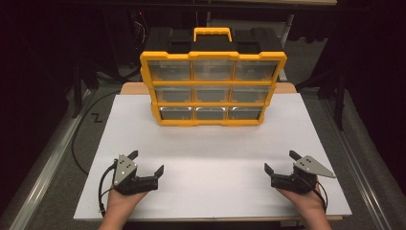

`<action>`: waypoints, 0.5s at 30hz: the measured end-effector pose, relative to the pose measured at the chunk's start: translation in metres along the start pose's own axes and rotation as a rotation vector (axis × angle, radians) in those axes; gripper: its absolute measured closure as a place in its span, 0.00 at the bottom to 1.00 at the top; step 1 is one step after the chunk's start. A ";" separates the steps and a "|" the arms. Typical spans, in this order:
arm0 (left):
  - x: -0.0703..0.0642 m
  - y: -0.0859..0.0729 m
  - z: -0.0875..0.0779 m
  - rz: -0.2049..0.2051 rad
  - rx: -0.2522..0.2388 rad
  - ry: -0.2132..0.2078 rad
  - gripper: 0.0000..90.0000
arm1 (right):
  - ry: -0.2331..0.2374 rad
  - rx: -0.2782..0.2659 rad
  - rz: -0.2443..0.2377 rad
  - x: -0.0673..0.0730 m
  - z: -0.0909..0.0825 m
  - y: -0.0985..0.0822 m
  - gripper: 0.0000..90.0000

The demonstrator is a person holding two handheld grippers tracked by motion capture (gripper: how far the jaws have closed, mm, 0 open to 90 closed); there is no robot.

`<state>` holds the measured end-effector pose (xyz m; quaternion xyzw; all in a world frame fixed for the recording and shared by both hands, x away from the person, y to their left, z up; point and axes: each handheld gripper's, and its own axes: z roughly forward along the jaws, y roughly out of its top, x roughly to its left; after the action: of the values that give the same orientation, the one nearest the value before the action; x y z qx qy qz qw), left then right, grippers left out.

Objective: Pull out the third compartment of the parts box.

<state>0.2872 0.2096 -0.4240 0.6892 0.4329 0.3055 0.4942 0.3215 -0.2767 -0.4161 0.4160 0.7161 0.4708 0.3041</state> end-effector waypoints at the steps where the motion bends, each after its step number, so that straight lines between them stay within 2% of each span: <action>1: 0.001 -0.001 0.000 -0.006 -0.006 0.008 0.01 | -0.005 -0.002 -0.001 -0.001 0.000 0.000 0.01; 7: 0.001 -0.001 0.001 -0.009 -0.017 -0.003 0.01 | -0.014 -0.001 -0.003 -0.003 0.002 -0.001 0.01; 12: -0.001 0.000 -0.001 -0.008 -0.046 -0.020 0.01 | -0.028 0.005 -0.007 0.000 0.005 0.000 0.01; 15: -0.001 0.000 0.000 -0.007 -0.038 -0.025 0.01 | -0.039 0.010 -0.020 0.001 0.009 0.002 0.01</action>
<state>0.2870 0.2086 -0.4240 0.6820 0.4232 0.3030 0.5137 0.3292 -0.2712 -0.4177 0.4195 0.7163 0.4561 0.3209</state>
